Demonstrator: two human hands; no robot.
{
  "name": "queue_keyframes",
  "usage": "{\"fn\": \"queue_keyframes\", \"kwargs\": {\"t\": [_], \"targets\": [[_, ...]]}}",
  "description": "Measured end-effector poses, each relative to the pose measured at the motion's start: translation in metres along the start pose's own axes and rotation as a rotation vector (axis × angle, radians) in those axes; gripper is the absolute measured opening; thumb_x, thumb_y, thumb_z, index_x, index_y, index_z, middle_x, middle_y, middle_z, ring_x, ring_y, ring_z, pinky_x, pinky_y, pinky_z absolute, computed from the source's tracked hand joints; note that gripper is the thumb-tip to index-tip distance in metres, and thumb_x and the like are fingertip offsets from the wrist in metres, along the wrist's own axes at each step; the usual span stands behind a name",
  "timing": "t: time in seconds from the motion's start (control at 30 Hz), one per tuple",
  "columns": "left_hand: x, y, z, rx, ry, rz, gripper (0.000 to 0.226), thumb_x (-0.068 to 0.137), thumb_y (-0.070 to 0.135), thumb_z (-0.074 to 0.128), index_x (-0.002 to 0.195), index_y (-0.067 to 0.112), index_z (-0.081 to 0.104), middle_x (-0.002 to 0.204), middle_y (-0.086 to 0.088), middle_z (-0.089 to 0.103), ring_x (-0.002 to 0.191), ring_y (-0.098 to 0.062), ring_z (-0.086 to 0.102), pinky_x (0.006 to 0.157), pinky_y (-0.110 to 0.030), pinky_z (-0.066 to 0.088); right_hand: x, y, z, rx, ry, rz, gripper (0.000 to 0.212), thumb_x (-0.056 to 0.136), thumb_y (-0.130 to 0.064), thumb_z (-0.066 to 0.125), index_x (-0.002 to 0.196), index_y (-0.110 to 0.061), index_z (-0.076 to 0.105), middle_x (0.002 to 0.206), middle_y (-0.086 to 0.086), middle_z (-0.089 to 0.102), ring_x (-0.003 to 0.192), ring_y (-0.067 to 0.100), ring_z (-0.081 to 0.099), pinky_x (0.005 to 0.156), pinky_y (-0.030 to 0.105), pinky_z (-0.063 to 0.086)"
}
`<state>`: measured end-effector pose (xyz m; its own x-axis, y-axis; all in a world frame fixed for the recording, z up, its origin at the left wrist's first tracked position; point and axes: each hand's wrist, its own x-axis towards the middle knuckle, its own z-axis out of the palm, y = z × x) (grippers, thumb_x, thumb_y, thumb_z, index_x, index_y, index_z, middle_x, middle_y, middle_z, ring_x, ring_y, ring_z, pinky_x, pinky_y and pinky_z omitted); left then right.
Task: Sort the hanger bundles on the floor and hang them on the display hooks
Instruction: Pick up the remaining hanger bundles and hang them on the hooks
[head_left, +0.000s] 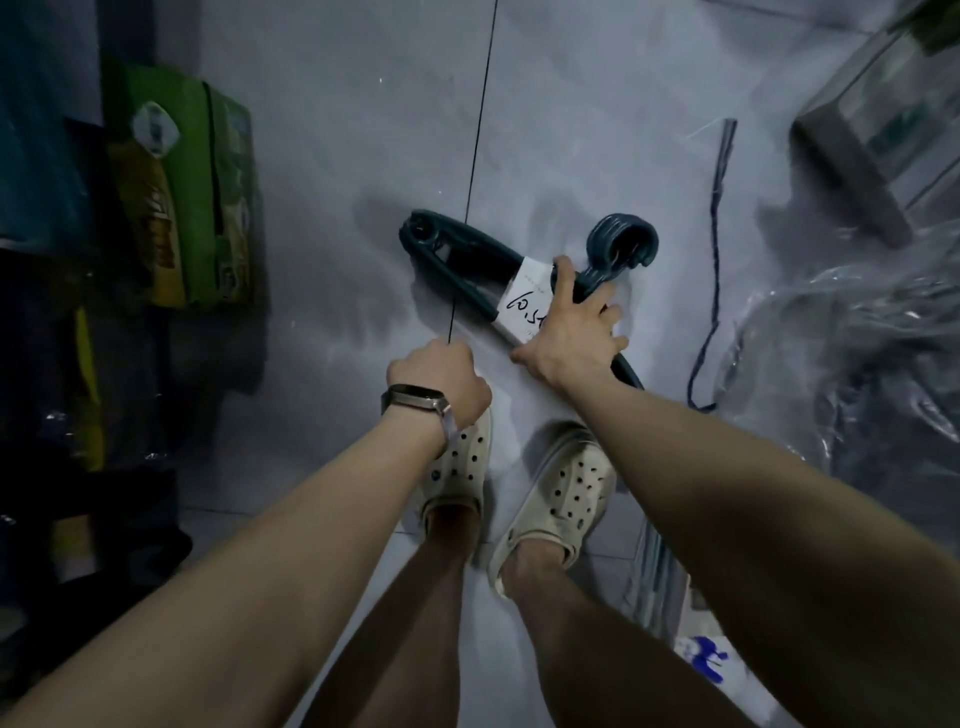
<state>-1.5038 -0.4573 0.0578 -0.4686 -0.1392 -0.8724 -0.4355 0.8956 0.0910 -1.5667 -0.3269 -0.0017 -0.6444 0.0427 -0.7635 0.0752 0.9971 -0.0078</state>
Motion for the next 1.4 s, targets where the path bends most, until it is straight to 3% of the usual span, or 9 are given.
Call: {"fn": "queue_keyframes", "kwargs": {"t": [0.17,0.37,0.47,0.57,0.7,0.77,1.0,1.23,1.4], "targets": [[-0.008,0.004,0.001,-0.064,0.009,-0.033,0.036,0.096,0.029,0.050,0.129,0.014,0.058,0.122,-0.013,0.063,0.103,-0.035,0.061,0.075,-0.035,0.041,-0.013,0.018,-0.015,0.075,0.065,0.007,0.115,0.060,-0.044,0.090,0.148,-0.041,0.016,0.142,0.020,0.031,0.120,0.042,0.042,0.081,0.051,0.042],[-0.011,0.047,-0.002,-0.573,0.044,-0.206,0.068,0.092,0.032,0.060,0.151,0.016,0.033,0.130,-0.018,0.059,0.112,-0.039,0.060,0.087,-0.041,0.054,-0.027,0.071,-0.064,0.174,0.147,0.118,0.116,0.060,-0.058,0.089,0.148,-0.043,0.015,0.141,0.020,0.032,0.128,0.046,0.040,0.088,0.058,0.050],[0.003,0.086,-0.001,-0.788,0.059,-0.307,0.099,0.088,0.037,0.067,0.162,0.029,0.002,0.147,-0.022,0.039,0.119,-0.044,0.057,0.094,-0.041,0.049,-0.030,0.101,-0.079,0.230,0.177,0.192,0.115,0.058,-0.059,0.089,0.146,-0.044,0.016,0.144,0.020,0.032,0.131,0.048,0.041,0.093,0.061,0.050],[0.029,0.122,0.004,-0.997,0.053,-0.424,0.118,0.081,0.045,0.080,0.158,0.047,-0.009,0.154,-0.023,0.017,0.105,-0.043,0.059,0.096,-0.044,0.048,-0.032,0.127,-0.081,0.272,0.205,0.234,0.116,0.056,-0.056,0.089,0.146,-0.044,0.018,0.143,0.022,0.036,0.127,0.048,0.045,0.090,0.062,0.054],[0.069,0.160,0.022,-1.086,0.041,-0.610,0.131,0.072,0.057,0.086,0.156,0.051,-0.015,0.163,-0.025,-0.011,0.142,-0.046,0.036,0.116,-0.050,0.031,-0.030,0.152,-0.069,0.356,0.259,0.255,0.110,0.058,-0.049,0.088,0.144,-0.044,0.020,0.140,0.019,0.037,0.123,0.047,0.048,0.088,0.062,0.053],[0.087,0.172,0.035,-1.071,0.092,-0.687,0.139,0.067,0.060,0.088,0.154,0.054,-0.020,0.163,-0.024,-0.012,0.145,-0.043,0.031,0.118,-0.050,0.028,-0.029,0.162,-0.060,0.381,0.281,0.263,0.109,0.061,-0.044,0.089,0.144,-0.044,0.018,0.142,0.018,0.035,0.125,0.047,0.046,0.088,0.059,0.050],[0.114,0.178,0.060,-1.012,0.313,-0.810,0.133,0.062,0.052,0.090,0.156,0.052,-0.005,0.142,-0.018,0.020,0.121,-0.037,0.042,0.105,-0.047,0.037,-0.021,0.175,-0.044,0.426,0.305,0.248,0.108,0.062,-0.042,0.088,0.146,-0.042,0.019,0.139,0.017,0.037,0.126,0.045,0.045,0.085,0.053,0.046],[0.069,0.156,0.031,-1.094,0.439,-0.578,0.125,0.060,0.030,0.090,0.153,0.051,0.010,0.134,-0.014,0.023,0.112,-0.033,0.038,0.083,-0.035,0.035,-0.047,0.157,-0.082,0.409,0.288,0.230,0.112,0.060,-0.044,0.088,0.147,-0.043,0.018,0.143,0.018,0.036,0.125,0.045,0.049,0.089,0.056,0.049],[0.003,0.140,-0.039,-1.077,0.494,-0.480,0.125,0.061,0.029,0.090,0.152,0.054,0.010,0.138,-0.012,0.023,0.119,-0.036,0.039,0.082,-0.037,0.037,-0.098,0.129,-0.147,0.385,0.254,0.185,0.114,0.059,-0.048,0.088,0.145,-0.045,0.015,0.144,0.018,0.035,0.120,0.046,0.052,0.087,0.055,0.051]]}}
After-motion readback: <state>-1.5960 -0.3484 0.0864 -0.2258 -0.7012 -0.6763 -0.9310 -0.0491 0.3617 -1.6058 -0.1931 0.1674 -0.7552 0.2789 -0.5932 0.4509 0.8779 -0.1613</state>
